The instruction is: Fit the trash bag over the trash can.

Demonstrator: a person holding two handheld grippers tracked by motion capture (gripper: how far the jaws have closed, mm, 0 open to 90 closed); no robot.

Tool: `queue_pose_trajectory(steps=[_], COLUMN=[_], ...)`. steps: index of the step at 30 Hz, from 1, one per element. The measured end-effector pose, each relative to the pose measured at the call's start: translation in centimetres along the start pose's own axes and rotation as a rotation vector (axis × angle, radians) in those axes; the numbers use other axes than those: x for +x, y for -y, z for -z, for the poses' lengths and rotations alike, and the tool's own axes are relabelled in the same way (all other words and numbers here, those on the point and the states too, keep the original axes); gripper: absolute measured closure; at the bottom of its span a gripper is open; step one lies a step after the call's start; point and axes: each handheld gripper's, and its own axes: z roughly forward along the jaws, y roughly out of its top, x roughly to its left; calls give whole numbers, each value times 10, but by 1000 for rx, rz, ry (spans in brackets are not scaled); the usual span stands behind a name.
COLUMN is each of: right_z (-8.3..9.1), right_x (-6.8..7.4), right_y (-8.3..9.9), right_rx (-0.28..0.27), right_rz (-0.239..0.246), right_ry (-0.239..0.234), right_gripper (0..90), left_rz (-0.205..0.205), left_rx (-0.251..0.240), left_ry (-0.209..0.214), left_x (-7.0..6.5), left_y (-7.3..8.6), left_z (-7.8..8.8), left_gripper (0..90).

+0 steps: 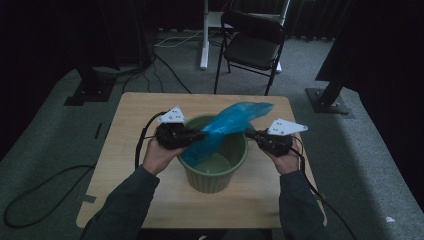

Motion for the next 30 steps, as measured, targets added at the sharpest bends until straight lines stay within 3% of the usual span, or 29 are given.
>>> queue_pose_trajectory(steps=[9, 12, 15, 22, 26, 30], right_z=[15, 19, 20, 10, 1, -10], right_x=[7, 1, -6, -17, -22, -25], right_y=[9, 9, 8, 4, 2, -1], right_rx=[-7, -35, -40, -6, 30, 98], right_rz=[0, -35, -63, -64, -39, 29], right_ry=[-12, -1, 37, 151, 205, 284], right_gripper=[889, 749, 668, 506, 473, 460], left_rz=[-15, -19, -20, -19, -16, -16], left_rx=[27, 31, 32, 29, 25, 23], left_ry=[-1, 4, 6, 5, 9, 8], left_x=[0, -1, -1, -1, 0, 0], left_y=[11, 13, 14, 14, 14, 14], left_z=[0, 0, 0, 1, 2, 2], left_gripper=[812, 812, 812, 811, 811, 811])
